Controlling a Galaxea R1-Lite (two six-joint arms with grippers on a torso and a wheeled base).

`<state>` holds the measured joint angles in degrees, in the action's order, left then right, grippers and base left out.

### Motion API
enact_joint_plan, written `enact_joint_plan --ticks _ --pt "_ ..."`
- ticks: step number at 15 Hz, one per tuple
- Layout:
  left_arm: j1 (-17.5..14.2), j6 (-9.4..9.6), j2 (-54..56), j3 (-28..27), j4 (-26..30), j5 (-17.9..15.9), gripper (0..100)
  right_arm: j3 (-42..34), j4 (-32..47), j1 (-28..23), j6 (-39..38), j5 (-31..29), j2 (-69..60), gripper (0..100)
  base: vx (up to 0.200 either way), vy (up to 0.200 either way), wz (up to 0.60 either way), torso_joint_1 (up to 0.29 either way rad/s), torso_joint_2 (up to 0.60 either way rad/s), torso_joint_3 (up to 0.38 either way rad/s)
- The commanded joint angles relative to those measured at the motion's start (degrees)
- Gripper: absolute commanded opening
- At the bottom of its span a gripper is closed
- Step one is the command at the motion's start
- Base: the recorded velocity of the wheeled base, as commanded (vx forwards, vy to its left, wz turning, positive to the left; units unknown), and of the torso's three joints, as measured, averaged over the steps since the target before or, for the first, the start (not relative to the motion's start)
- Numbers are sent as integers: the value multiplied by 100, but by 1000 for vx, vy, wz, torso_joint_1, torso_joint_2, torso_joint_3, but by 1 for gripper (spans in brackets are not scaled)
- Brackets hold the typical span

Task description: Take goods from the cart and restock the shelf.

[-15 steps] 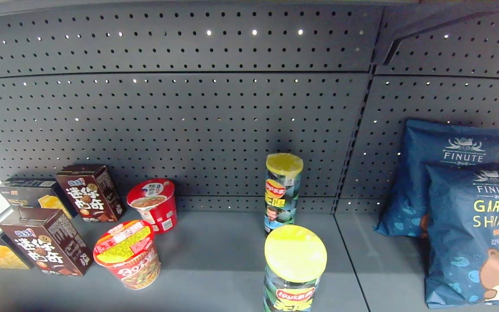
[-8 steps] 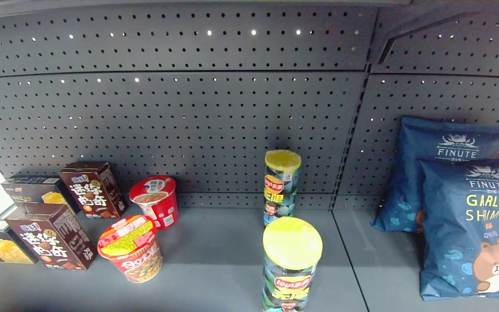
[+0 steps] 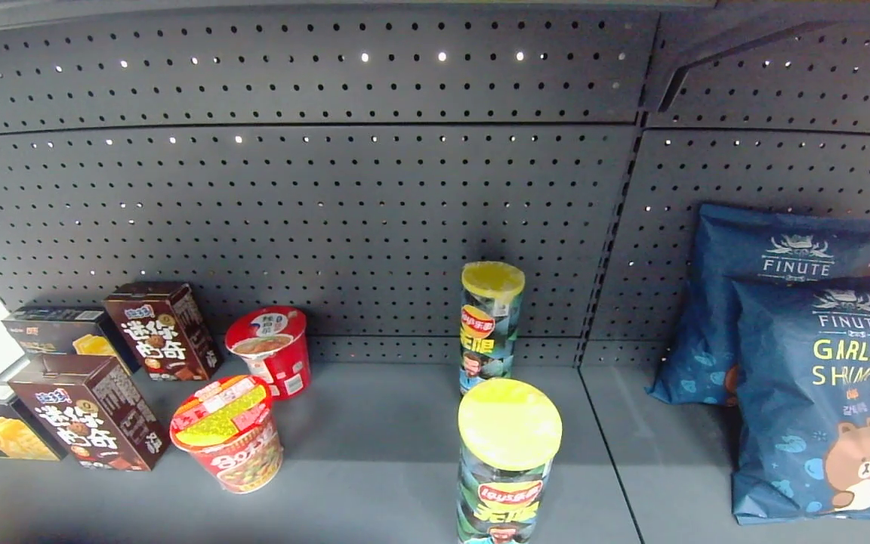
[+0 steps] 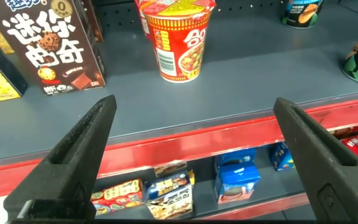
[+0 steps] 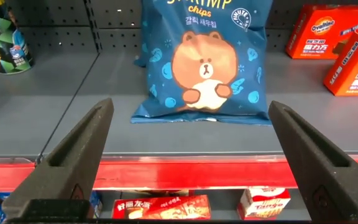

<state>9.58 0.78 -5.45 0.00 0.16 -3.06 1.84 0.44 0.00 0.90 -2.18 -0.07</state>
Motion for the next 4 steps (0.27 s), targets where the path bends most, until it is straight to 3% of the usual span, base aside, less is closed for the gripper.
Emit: enact_joint_plan --ticks 1,4 --pt "0 1 -9 0 2 7 100 0 0 0 77 7 7 100 0 0 0 0 0 0" --pt "0 1 -9 0 2 7 100 0 0 0 173 78 7 100 0 0 0 0 0 0"
